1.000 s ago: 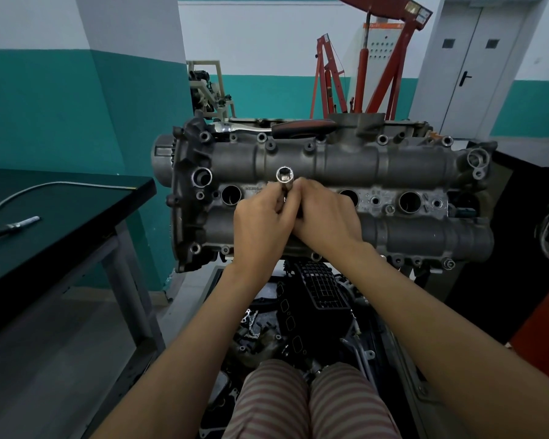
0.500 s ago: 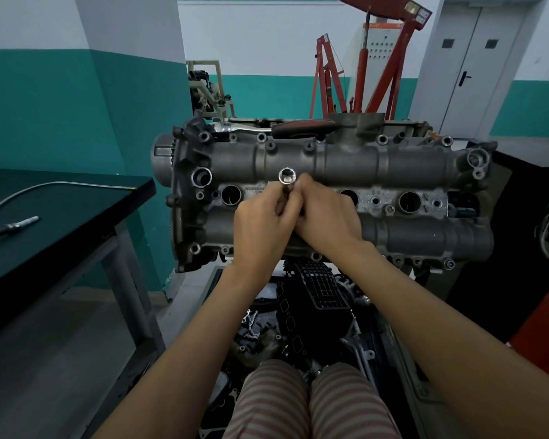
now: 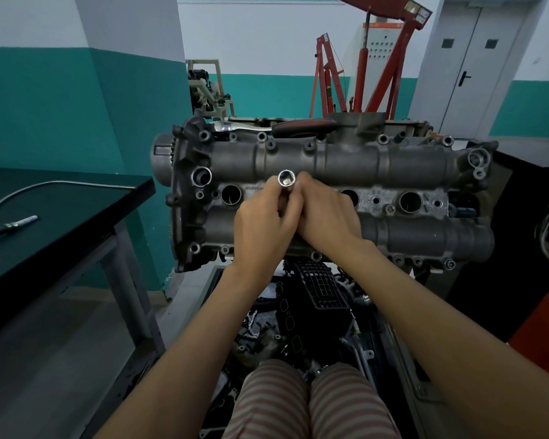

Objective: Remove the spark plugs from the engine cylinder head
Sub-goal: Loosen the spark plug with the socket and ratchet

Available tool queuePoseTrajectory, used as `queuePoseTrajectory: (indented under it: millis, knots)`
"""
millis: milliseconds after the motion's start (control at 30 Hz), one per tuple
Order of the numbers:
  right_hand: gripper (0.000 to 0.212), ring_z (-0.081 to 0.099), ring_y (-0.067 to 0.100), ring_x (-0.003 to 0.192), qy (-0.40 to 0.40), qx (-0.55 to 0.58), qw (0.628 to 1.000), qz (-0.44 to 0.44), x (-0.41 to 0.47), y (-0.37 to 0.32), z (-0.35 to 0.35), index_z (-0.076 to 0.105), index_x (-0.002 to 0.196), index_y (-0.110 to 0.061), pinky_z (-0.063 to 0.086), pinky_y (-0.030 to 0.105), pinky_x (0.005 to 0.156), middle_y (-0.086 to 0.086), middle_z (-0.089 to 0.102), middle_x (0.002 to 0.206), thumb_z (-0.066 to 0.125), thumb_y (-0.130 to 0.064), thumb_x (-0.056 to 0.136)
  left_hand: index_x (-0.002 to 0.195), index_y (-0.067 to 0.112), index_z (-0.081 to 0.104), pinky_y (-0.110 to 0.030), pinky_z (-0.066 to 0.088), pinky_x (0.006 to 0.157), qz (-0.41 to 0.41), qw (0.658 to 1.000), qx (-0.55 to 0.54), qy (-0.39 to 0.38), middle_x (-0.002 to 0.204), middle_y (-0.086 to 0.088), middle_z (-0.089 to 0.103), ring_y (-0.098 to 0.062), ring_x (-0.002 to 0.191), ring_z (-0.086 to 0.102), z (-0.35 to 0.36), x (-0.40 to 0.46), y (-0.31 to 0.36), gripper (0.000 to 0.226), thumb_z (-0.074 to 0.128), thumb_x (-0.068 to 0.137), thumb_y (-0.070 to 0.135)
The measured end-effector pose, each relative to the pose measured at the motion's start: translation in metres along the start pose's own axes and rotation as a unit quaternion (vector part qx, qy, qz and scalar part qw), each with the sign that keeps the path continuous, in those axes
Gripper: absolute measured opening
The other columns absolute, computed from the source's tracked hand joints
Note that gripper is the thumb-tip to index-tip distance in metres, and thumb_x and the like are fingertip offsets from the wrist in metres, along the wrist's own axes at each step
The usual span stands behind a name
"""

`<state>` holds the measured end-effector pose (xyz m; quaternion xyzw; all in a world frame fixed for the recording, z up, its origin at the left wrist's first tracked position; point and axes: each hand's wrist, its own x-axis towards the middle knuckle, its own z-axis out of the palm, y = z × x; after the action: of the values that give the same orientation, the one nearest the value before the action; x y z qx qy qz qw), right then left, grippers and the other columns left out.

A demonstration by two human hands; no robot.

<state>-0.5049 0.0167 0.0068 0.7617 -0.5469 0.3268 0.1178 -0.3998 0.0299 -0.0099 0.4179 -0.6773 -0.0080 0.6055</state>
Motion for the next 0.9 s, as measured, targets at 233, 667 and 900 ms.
queuePoseTrajectory:
  millis: [233,667,900]
  knots:
    - [0.025,0.057,0.027,0.074,0.007,-0.041,0.999,0.001,-0.0007,0.0008,-0.0003,0.058,0.088,-0.014,0.027,0.030,0.059,0.008,0.062,0.081,0.039,-0.030,0.091,0.059,0.013,0.044,-0.028,0.036,0.046,0.012,1.000,-0.011,0.012,0.045,0.007,0.041,-0.012,0.042,0.040,-0.0005,0.0006,0.0022,0.039,0.060,0.090,0.029]
    - [0.025,0.059,0.029,0.078,0.013,-0.046,0.999,-0.013,-0.0033,-0.0019,-0.0021,0.054,0.091,-0.013,0.026,0.030,0.057,0.008,0.063,0.082,0.040,-0.034,0.089,0.058,0.013,0.044,-0.022,0.029,0.046,0.007,1.000,-0.009,0.014,0.044,0.009,0.033,-0.009,0.042,0.031,0.0011,0.0018,-0.0007,0.039,0.059,0.092,0.028]
    - [0.014,0.059,0.027,0.080,0.004,-0.031,0.999,-0.006,-0.0025,-0.0019,-0.0018,0.042,0.088,-0.017,0.028,0.032,0.058,0.003,0.061,0.090,0.039,-0.030,0.093,0.070,0.006,0.048,-0.022,0.033,0.047,0.003,1.000,-0.013,-0.001,0.050,0.002,0.042,-0.016,0.048,0.042,0.0009,-0.0004,-0.0017,0.032,0.056,0.091,0.029]
